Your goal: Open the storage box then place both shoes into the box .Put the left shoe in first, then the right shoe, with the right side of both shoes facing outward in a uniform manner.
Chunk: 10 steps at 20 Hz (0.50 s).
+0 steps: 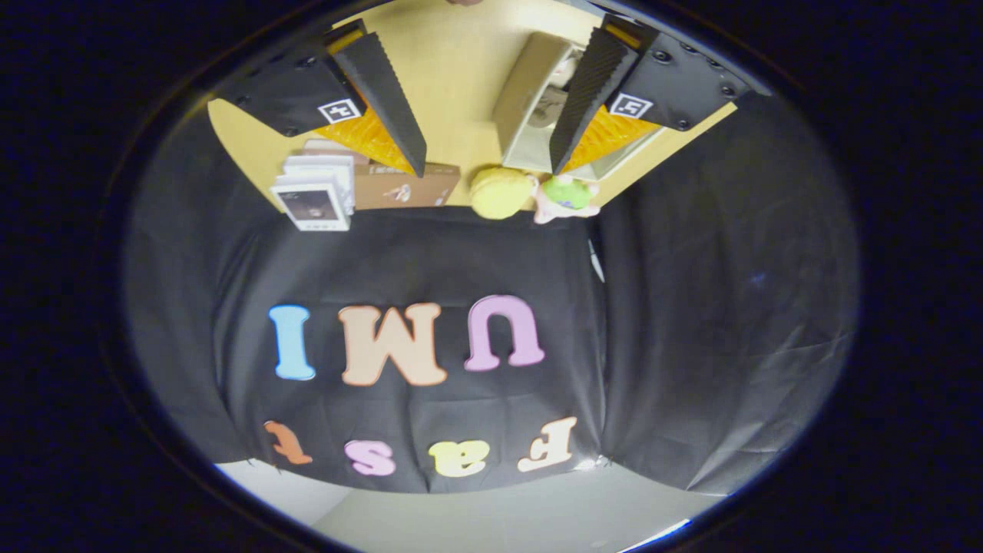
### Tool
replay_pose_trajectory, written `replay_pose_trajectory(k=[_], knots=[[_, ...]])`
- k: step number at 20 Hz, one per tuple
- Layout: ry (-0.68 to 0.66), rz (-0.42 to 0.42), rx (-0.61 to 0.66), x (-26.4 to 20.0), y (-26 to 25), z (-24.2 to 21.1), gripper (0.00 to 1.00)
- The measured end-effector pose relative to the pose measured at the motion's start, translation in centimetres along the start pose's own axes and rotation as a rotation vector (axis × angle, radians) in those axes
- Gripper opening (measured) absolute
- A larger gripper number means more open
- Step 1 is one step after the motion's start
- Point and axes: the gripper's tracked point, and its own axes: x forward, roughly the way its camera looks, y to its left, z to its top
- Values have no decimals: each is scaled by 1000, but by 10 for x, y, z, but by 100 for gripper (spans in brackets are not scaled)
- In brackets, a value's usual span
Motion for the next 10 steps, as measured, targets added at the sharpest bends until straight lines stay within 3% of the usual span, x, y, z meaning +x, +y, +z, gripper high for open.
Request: replay_pose_trajectory(k=[10], knots=[[-158, -161, -26, -57, -126, 20, 100]])
